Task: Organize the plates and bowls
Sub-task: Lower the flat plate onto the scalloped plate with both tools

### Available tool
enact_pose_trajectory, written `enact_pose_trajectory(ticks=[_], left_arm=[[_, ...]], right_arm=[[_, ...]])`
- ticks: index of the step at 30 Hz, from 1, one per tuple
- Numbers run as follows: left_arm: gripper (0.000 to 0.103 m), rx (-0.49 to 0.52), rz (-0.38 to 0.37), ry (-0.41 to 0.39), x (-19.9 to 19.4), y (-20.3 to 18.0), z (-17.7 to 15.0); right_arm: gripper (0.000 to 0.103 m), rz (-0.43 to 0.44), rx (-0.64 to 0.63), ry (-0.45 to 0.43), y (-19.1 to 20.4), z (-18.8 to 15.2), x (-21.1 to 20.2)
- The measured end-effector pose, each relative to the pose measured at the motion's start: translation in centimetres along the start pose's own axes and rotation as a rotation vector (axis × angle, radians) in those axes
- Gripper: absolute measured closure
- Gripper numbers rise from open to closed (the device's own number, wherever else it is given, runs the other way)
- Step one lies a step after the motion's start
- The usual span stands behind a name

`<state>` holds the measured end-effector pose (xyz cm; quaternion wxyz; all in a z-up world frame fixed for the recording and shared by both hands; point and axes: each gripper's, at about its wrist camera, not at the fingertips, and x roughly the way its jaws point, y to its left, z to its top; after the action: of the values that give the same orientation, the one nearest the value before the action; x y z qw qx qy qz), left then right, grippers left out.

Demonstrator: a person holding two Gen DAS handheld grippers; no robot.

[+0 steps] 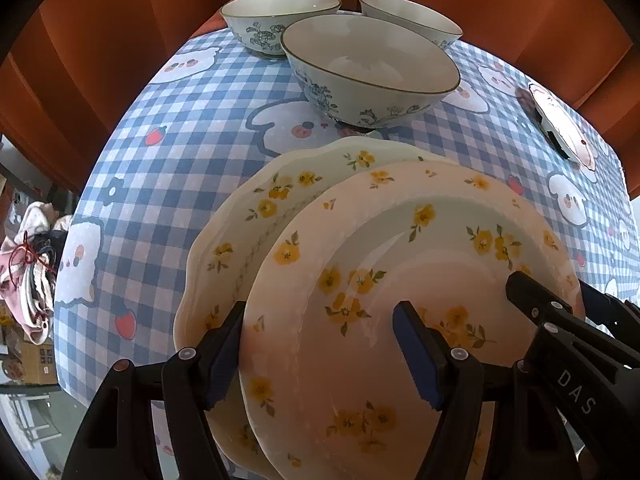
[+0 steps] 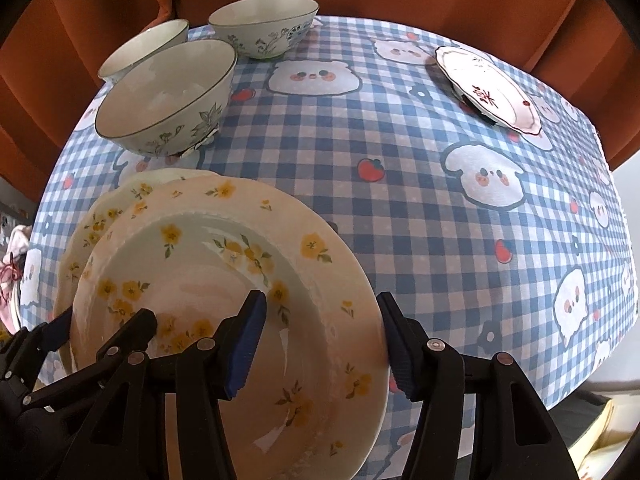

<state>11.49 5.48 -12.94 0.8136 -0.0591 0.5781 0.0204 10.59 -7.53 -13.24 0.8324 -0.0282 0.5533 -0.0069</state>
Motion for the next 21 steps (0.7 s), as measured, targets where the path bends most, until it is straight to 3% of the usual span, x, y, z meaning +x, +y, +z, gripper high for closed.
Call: enact_pose_trajectory(ticks=[8,11,12,16,21], left_arm=[[0.028,0.020,0.032,-0.006,0.2,-0.1,0.2],[0.026,0.136,0.118,-0.040,0.0,-1.7,0.0],[0.018,0.172,0.125,-0.045,0.0,-2.2,-0.1],[0.015,0.166,0.116,-0.049,-0.2,-2.4,-0.3],[0.014,0.174,0.104,-0.036,-0.3,-2.4,-0.4]], right_arm=[[0.043,0.008,-0.037,0.002,0.2,0.2,0.2],[0.042,0.008,-0.054,-0.002,0.2,0.1,-0.1],[0.042,0.017,-0.056,-0.009,0.1,0.0,-0.3],[0.042,0.075,-0.044,0.007,-0.3,-0.6,-0.5],[0.042,0.076,-0.024,-0.005,-1.2,-1.2,-1.3]])
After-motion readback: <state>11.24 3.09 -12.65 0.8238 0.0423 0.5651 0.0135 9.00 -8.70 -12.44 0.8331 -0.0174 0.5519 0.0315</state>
